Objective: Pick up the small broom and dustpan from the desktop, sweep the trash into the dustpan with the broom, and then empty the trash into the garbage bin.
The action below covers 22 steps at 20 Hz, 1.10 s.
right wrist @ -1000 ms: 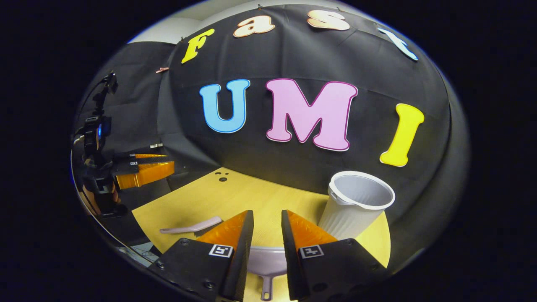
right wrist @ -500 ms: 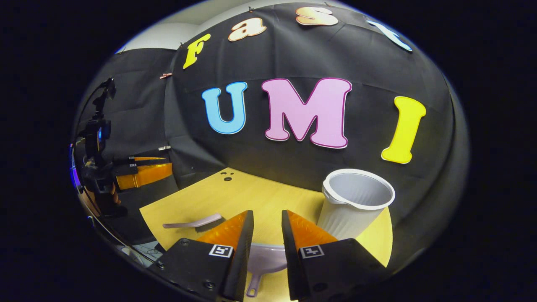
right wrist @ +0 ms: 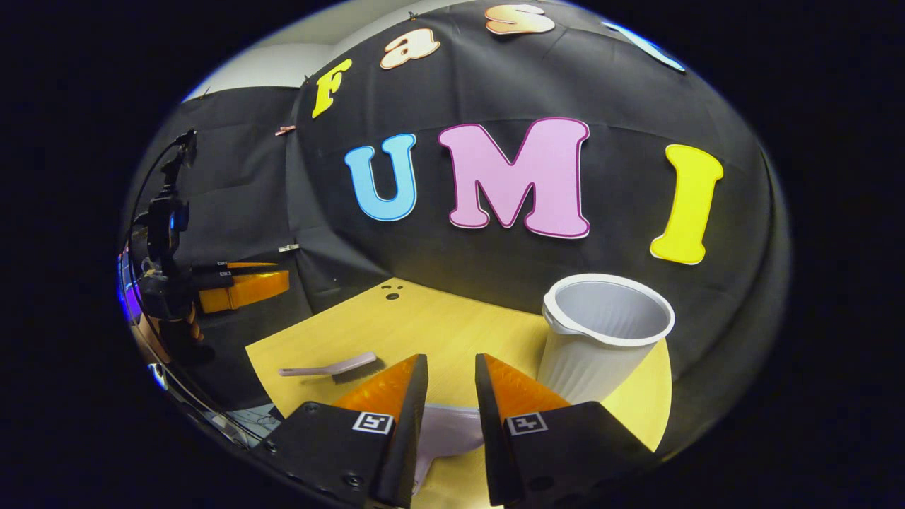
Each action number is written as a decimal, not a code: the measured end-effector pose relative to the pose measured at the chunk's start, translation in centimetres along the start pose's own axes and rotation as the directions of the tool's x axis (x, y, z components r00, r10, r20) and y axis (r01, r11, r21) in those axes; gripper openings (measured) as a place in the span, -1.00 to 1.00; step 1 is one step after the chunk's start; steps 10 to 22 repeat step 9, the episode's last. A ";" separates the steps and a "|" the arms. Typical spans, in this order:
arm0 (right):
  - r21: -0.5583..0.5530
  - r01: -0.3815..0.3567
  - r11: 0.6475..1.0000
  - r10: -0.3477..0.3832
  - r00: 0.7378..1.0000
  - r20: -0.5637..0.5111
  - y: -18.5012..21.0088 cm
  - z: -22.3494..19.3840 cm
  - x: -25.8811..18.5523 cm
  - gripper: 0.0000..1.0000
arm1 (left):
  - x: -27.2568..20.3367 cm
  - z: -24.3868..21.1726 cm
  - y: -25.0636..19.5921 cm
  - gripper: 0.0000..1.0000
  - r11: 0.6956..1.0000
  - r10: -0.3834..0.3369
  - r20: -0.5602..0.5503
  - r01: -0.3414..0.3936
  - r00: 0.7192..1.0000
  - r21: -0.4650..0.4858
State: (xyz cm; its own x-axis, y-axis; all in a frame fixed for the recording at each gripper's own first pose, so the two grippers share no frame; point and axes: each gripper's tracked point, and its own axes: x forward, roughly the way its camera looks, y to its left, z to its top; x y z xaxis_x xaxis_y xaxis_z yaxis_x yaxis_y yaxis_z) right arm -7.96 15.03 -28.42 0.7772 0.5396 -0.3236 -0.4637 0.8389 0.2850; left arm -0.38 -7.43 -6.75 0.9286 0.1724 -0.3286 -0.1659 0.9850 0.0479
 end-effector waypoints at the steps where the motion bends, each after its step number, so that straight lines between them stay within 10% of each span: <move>1: 0.002 -0.009 1.000 0.009 1.000 0.002 0.0 -0.1 -0.1 -0.14 | -0.2 0.0 0.0 -0.14 1.000 0.008 -0.002 -0.008 1.000 0.002; 22: 0.013 -0.069 0.998 0.069 0.998 0.013 0.6 -0.6 -0.8 -0.09 | -1.7 -1.0 -1.1 -0.14 0.999 0.051 -0.023 -0.051 0.998 0.020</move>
